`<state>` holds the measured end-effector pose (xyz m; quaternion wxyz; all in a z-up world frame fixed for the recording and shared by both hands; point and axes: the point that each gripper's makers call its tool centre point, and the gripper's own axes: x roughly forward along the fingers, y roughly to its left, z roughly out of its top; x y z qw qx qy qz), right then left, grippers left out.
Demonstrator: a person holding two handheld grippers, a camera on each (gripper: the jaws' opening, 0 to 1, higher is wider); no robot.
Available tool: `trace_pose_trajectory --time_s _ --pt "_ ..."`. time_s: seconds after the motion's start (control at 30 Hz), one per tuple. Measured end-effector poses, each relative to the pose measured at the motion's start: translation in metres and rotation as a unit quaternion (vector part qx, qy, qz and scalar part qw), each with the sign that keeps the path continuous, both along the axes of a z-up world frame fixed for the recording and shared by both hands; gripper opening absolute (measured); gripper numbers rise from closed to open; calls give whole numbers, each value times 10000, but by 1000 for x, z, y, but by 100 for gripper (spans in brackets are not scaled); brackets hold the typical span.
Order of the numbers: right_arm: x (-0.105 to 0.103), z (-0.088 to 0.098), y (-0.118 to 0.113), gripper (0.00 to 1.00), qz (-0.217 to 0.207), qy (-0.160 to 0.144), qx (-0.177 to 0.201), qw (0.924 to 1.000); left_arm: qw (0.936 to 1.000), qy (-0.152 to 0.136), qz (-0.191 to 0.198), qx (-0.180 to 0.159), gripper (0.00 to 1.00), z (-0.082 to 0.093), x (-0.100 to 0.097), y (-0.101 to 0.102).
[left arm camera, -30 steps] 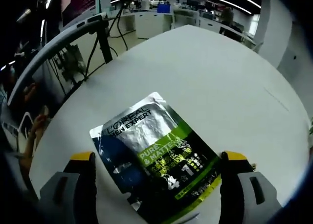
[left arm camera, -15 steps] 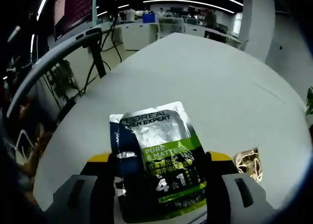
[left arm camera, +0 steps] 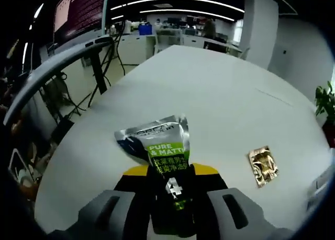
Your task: Arrange the skincare products in the storage area until every visible bottle or jar stands upright without overlapping.
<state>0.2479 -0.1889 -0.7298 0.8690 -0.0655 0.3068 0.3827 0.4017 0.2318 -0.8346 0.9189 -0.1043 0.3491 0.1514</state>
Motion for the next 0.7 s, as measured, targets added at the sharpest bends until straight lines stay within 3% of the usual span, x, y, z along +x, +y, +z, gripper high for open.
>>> trace_pose_trajectory --time_s 0.13,0.33,0.4,0.5,0.6,0.7 --pt "0 1 0 93 29 -51 -7 10000 9990 -7 -400 212 15 10 -12 -6" --pt "7 18 -4 91 -148 -308 217 9992 9965 -471 -677 -160 12 36 -32 -28" --pt "10 29 -6 88 -277 -449 423 9977 9933 -666 -894 -291 11 54 -45 -41" --pt "9 41 -12 84 -429 -494 726 9952 9847 -1059 -1254 -588 11 80 -56 -65" --pt "2 60 -2 78 -313 -583 1077 9920 9757 -1350 -1633 -567 11 114 -75 -90" --pt "-1 64 12 74 -102 -467 1302 9903 9670 -1546 -1950 -554 10 137 -88 -105"
